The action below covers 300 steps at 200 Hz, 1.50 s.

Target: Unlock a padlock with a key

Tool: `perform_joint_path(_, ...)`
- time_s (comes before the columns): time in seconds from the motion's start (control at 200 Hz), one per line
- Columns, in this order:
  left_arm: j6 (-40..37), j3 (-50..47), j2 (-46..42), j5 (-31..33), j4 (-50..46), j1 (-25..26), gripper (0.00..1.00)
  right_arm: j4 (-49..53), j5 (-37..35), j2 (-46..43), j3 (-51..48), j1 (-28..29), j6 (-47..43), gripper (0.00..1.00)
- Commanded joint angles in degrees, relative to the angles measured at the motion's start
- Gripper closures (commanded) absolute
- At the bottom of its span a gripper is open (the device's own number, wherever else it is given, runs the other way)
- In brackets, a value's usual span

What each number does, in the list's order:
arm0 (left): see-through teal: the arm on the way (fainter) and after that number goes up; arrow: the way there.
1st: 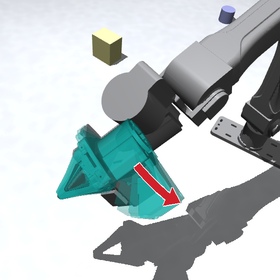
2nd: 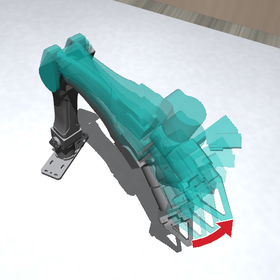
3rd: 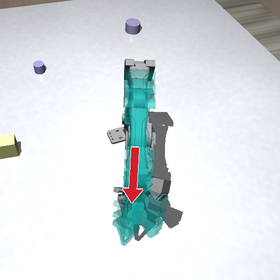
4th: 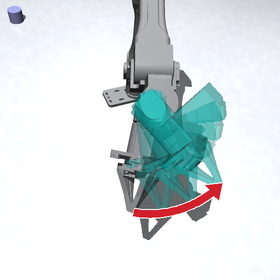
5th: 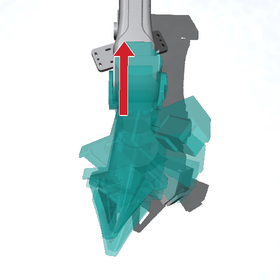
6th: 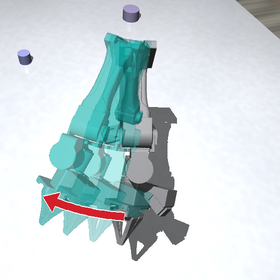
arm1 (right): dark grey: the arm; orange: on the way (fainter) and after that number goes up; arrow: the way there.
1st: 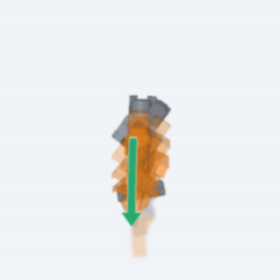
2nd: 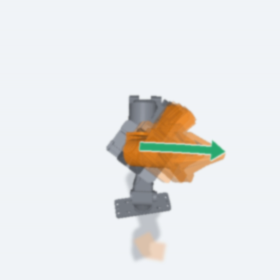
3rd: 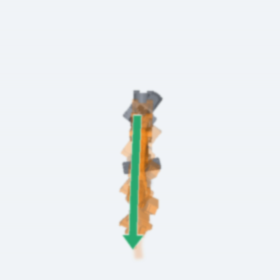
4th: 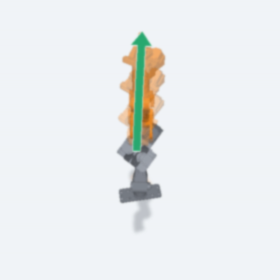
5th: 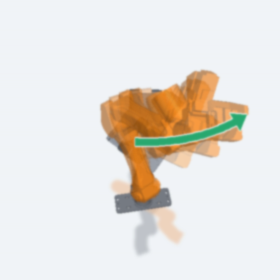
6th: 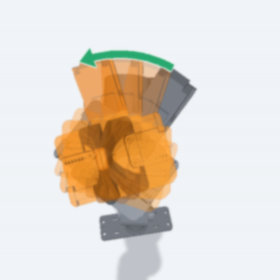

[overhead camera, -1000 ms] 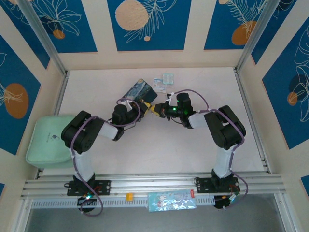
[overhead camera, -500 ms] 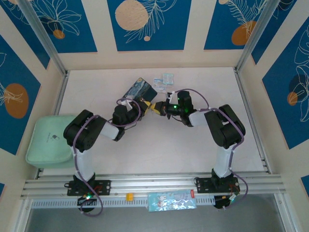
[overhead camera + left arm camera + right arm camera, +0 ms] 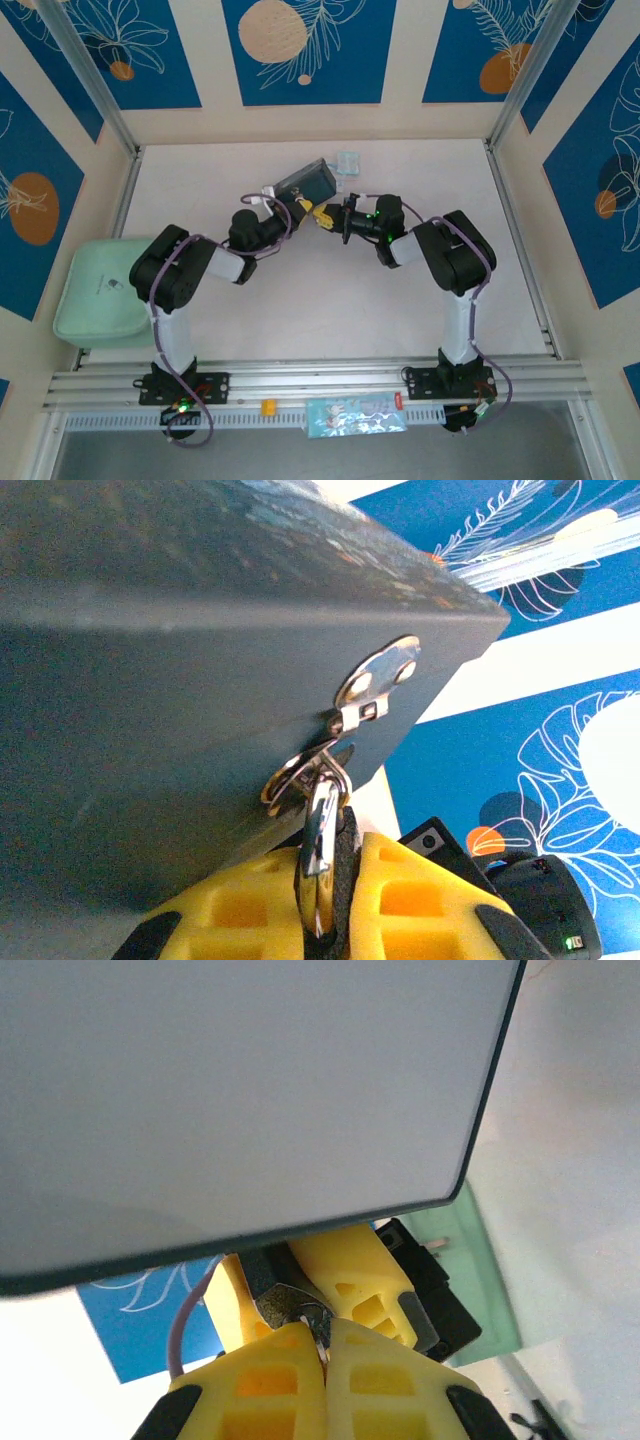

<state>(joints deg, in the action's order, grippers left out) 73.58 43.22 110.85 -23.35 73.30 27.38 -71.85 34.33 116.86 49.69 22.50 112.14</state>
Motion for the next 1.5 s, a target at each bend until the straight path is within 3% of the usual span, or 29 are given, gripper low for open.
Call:
perform_joint_path(0.0,-4.65,1.87,-2.28,-13.82,7.47,2.85,1.00,-8.14,-7.89,2.77,1.82,0.81,14.80,1.00)
perform_joint_path(0.26,-6.84,0.93,-2.22,-13.26,7.47,2.91,1.00,-8.48,-21.63,1.54,-1.32,4.24,28.86,1.00)
perform_joint_path(0.485,-10.35,0.93,-2.62,-13.90,7.45,2.87,1.00,-8.45,-32.20,3.74,3.47,7.91,36.18,1.00)
perform_joint_path(0.64,-11.00,1.43,-2.73,-14.03,7.47,2.92,1.00,-8.53,-34.63,5.27,8.69,8.78,38.90,1.00)
perform_joint_path(0.825,-11.52,1.38,-3.30,-13.82,7.47,2.86,1.00,-8.51,-38.71,4.77,6.78,9.30,39.80,1.00)
perform_joint_path(1.02,-11.19,1.91,-3.18,-13.83,7.47,2.81,1.00,-8.51,-38.93,4.96,6.11,9.69,39.27,1.00)
perform_joint_path(1.105,-9.98,2.04,-2.77,-12.94,7.45,2.55,1.00,-8.49,-35.24,5.31,6.88,8.58,36.65,1.00)
perform_joint_path(1.496,-3.84,0.55,-0.47,-5.91,7.38,0.86,1.00,-8.50,-30.99,4.65,5.88,7.74,31.59,0.82)
